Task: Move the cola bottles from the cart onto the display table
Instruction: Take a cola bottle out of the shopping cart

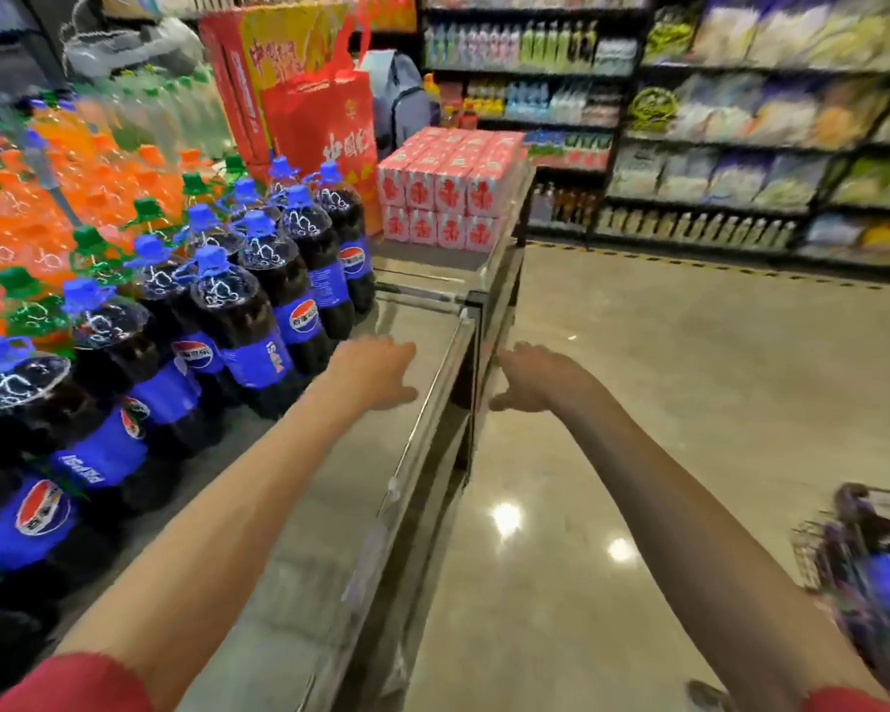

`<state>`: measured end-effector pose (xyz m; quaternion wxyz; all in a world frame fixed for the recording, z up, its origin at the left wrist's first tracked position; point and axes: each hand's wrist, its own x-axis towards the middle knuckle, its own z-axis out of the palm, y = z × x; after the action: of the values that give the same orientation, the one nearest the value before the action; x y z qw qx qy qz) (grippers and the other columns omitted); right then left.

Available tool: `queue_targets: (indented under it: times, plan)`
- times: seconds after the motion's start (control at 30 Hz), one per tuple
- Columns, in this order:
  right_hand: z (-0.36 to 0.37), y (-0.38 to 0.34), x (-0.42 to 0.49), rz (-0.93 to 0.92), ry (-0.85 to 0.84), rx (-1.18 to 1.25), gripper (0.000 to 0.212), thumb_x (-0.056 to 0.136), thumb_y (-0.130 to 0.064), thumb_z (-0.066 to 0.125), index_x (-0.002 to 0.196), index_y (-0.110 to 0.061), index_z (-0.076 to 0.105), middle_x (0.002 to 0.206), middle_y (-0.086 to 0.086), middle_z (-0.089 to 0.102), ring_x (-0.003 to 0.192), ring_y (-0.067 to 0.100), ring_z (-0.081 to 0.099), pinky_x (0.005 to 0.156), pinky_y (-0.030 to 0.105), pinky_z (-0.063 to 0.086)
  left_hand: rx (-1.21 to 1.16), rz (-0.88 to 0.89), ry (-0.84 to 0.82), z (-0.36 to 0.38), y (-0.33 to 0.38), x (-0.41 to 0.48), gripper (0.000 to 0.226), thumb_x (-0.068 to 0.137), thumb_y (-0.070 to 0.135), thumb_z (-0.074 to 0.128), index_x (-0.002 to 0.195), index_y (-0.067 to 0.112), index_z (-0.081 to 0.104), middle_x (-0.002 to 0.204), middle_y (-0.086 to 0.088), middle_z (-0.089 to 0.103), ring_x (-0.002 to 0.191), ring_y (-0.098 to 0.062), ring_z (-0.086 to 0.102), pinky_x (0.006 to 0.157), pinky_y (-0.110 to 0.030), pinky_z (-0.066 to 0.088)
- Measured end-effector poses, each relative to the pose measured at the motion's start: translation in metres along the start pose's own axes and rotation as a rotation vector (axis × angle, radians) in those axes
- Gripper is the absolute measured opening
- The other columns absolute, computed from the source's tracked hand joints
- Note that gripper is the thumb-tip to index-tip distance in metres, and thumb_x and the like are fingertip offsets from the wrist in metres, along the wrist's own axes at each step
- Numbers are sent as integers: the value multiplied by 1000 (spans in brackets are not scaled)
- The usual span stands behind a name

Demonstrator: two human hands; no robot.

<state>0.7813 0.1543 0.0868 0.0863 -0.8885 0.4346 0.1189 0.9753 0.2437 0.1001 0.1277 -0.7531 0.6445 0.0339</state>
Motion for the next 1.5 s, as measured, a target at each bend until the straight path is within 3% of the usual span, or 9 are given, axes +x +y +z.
queue_targets:
  times: [0.13,0.27,0.47,0.93,1.23,1.5]
  plan:
    - [8,65,-53,161,5,29,69,95,-47,64,151,-17,37,150,13,42,135,35,43,104,47,44,2,149,47,-19,77,10,60,96,50,58,147,23,43,140,-10,52,128,-32,52,103,-47,45]
    - [22,132,-118,328,9,78,70,95,-48,64,150,-15,39,148,12,42,135,33,42,102,44,42,45,289,73,-37,166,11,56,96,51,58,142,20,46,128,-8,59,116,-30,58,97,-45,50]
    - [52,227,-235,504,22,127,71,94,-48,66,151,-14,38,148,13,42,136,34,42,103,44,42,116,444,88,-55,312,-10,58,99,53,53,145,19,42,134,-9,54,121,-32,54,95,-44,46]
    - [103,393,-470,761,26,189,56,90,-43,67,135,-12,52,138,13,51,126,34,53,99,43,47,119,741,97,-67,598,-82,58,96,53,56,143,22,45,135,-9,52,125,-32,50,94,-40,42]
    - [128,471,-550,923,-13,266,59,93,-44,65,139,-13,47,139,11,49,124,33,52,93,42,45,110,933,125,-79,730,-92,50,96,48,55,137,20,49,121,-8,55,116,-31,51,81,-36,36]
    - [142,559,-586,1011,-35,276,64,93,-48,65,143,-15,43,140,13,47,126,36,50,98,48,48,84,1030,154,-87,849,-67,55,96,51,55,140,20,47,129,-10,55,123,-33,49,96,-41,41]
